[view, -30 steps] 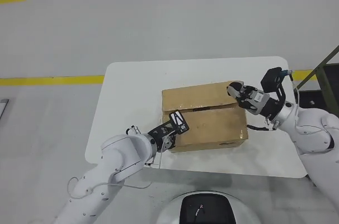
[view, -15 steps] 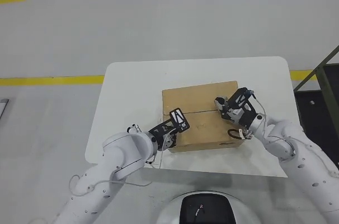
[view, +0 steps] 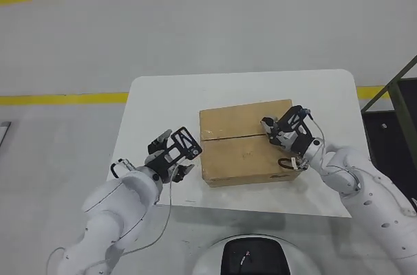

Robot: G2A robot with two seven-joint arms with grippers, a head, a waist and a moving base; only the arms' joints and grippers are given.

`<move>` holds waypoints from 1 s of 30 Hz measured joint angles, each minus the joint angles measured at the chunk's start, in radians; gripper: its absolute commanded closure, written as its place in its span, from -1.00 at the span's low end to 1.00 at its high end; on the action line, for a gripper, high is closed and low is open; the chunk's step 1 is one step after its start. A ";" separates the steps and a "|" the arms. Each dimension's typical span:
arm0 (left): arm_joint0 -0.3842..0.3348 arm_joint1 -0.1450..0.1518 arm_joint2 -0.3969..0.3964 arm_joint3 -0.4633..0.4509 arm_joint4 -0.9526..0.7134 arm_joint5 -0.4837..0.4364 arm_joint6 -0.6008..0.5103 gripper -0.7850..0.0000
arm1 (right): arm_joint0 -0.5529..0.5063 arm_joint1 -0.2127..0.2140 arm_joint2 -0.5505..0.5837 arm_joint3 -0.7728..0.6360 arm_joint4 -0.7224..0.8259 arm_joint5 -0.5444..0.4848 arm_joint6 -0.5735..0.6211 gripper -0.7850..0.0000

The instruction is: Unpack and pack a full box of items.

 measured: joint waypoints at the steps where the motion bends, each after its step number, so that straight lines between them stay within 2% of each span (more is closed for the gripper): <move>1: 0.019 0.001 -0.004 -0.006 0.043 0.012 0.005 -1.00 | 0.000 -0.001 -0.001 0.000 0.000 -0.001 0.001 1.00; 11: 0.021 0.001 -0.003 -0.007 0.052 0.015 0.008 -1.00 | 0.008 -0.001 0.011 0.017 -0.001 -0.010 0.021 1.00; 14: 0.043 0.001 -0.005 0.023 0.064 0.031 0.034 -1.00 | 0.010 -0.002 0.012 0.021 0.001 -0.011 0.023 1.00; 19: 0.074 -0.008 0.027 0.089 0.128 0.086 0.134 -1.00 | 0.014 -0.004 0.012 0.030 0.006 -0.008 0.031 1.00; 30: 0.077 -0.033 0.120 0.283 0.295 0.157 0.389 -1.00 | 0.021 -0.007 0.016 0.024 0.012 0.004 0.050 1.00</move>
